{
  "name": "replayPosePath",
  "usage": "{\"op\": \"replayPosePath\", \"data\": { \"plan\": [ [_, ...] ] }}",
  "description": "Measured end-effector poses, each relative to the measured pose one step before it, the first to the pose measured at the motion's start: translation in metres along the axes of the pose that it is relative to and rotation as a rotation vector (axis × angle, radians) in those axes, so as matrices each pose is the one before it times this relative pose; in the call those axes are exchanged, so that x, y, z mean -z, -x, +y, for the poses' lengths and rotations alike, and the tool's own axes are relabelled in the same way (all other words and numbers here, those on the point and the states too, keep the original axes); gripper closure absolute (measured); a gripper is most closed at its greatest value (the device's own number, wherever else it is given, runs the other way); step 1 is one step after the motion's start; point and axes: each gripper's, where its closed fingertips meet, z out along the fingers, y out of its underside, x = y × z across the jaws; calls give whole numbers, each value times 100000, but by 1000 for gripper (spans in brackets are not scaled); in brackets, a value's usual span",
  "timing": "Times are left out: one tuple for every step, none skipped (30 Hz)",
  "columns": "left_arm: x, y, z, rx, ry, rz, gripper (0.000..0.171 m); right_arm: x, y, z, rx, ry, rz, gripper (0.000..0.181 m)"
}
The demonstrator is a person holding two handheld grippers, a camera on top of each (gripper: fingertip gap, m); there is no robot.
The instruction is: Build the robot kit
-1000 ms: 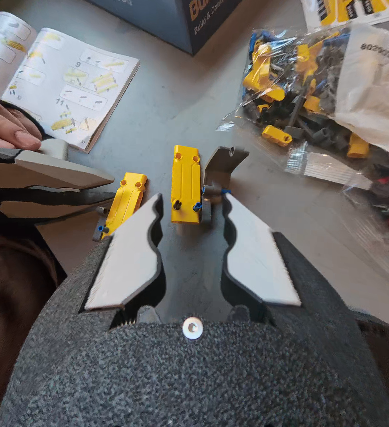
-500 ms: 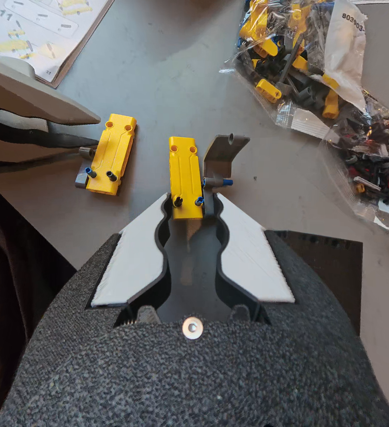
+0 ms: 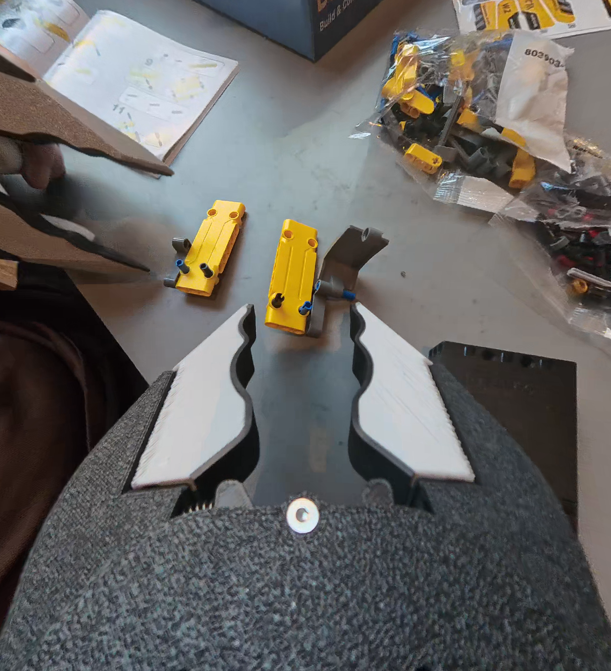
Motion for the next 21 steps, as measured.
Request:
{"op": "replayPosePath", "data": {
  "plan": [
    [-31, 21, -180, 6460, 174, 1443, 103, -174, -63, 97, -2220, 484, -1392, 128],
    [-190, -64, -30, 4693, 1327, 1083, 94, -206, 7, 61, -1494, 124, -1363, 128],
    [-277, -146, -20, 2699, 1373, 624, 88, -203, 110, 54, -195, 279, -1454, 130],
    [-282, 44, -66, 772, 1077, -1362, 86, -188, 148, 80, 1131, 708, -935, 134],
    [-214, 320, -172, -319, 44, -3295, 88, -186, 138, 108, 2053, 1279, 4, 139],
    [-160, 345, -220, -364, -585, -3058, 92, -178, 44, 116, 2485, 1497, 1136, 143],
    [-175, 267, -226, 340, -609, -1799, 95, -188, 35, 93, 2685, 1374, 1604, 143],
    [-198, 52, -149, 889, -100, 106, 96, -182, 149, 103, 2799, 1359, 1214, 144],
    [-222, -142, -29, 712, 542, 1607, 98, -174, 190, 75, 2754, 1172, 999, 144],
    [-209, -153, 104, 271, 1218, 1565, 98, -142, 190, 40, 2680, 923, 1162, 145],
    [-196, -82, 183, -11, 1538, 886, 98, -111, 177, 31, 2759, 863, 1269, 145],
    [-157, -133, 187, -435, 1431, 871, 98, -88, 141, 15, 2912, 871, 1446, 145],
    [-120, -185, 146, -968, 1115, 854, 98, -58, 68, 11, 2844, 775, 1830, 146],
    [-58, -176, 76, -1298, 659, 337, 97, -33, 65, -62, 2384, 461, 1560, 146],
    [-30, -121, 31, -1487, 287, -280, 97, -36, 147, -108, 1728, 140, 778, 147],
    [-1, -109, 21, -1737, 70, -601, 98, -61, 126, -102, 1224, 175, 546, 147],
    [42, -89, -68, -1738, -497, -768, 101, -59, 78, -91, 769, 12, 530, 148],
    [39, -54, -48, -1546, -378, -826, 103, -53, 71, -80, 297, -74, 233, 148],
    [36, -61, -42, -1261, -323, -611, 104, -45, 58, -67, -28, -148, -19, 148],
    [39, -59, -41, -1003, -266, -419, 105, -40, 61, -51, -196, -305, -184, 148],
    [20, -56, -29, -787, -222, -230, 106, -54, 58, -57, -389, -452, -273, 148]
  ]
}}
